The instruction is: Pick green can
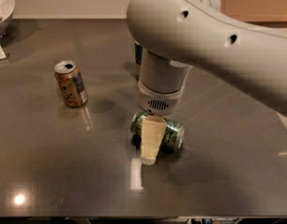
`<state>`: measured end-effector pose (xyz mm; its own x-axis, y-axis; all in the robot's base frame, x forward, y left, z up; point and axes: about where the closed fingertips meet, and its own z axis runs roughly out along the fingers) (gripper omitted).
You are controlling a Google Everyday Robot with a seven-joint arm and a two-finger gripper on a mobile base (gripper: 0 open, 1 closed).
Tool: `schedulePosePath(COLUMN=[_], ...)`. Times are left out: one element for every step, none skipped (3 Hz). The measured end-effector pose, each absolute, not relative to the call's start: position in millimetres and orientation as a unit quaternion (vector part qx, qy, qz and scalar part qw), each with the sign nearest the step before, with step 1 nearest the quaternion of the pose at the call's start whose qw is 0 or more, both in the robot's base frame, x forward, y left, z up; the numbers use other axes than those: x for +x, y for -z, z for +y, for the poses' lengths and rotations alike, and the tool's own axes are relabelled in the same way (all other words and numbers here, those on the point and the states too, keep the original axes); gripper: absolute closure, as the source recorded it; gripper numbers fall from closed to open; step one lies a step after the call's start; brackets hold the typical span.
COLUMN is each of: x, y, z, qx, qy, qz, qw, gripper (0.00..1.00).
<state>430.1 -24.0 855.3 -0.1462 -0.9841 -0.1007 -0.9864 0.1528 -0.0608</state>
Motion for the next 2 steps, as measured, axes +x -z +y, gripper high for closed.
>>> schedulePosePath(x=[429.6, 430.4], y=[-846.1, -842.2], z=[-23.8, -25.3], qx=[-0.645, -0.640], qy=[0.005, 0.012], qz=[0.763, 0.767], qw=[0.047, 0.042], gripper=[0.18, 0.41])
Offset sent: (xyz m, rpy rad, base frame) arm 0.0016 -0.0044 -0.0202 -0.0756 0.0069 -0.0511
